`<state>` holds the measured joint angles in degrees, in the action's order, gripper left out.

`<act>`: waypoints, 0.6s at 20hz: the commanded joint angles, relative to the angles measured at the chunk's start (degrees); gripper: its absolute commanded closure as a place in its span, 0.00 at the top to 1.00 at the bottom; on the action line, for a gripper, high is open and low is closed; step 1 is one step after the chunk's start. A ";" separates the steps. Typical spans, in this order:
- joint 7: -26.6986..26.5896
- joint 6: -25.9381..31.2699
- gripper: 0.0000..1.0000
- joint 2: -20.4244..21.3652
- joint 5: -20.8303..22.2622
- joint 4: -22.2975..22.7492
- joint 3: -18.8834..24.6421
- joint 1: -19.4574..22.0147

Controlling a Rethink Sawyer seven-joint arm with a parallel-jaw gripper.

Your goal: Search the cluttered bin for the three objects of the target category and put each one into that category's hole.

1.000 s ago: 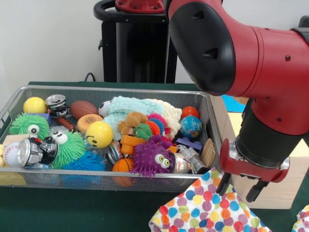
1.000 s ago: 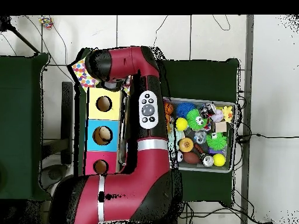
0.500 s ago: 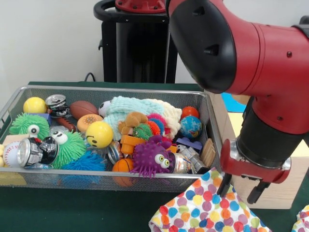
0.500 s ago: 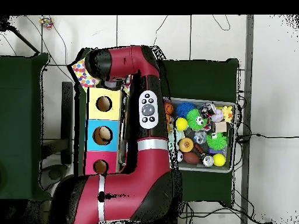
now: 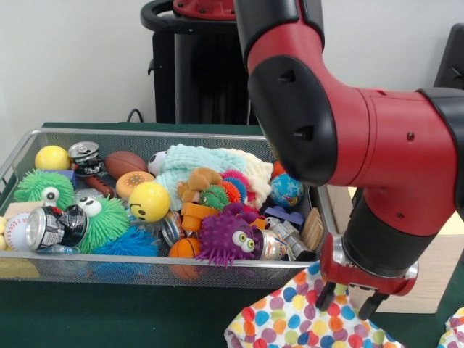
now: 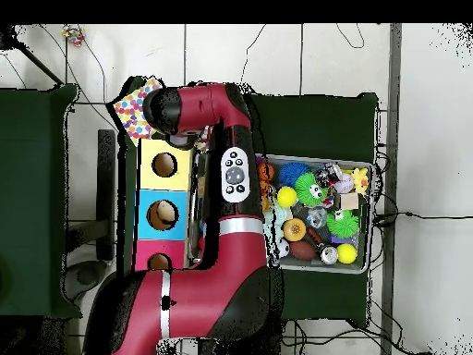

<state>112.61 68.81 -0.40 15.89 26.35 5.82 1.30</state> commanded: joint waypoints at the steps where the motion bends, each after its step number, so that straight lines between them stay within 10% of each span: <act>1: 0.80 -4.25 1.00 -3.32 1.73 2.98 1.29 0.55; 12: 3.38 -7.60 1.00 0.90 0.85 10.85 -0.90 0.32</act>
<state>112.61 64.22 -1.05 15.88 27.23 5.67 1.27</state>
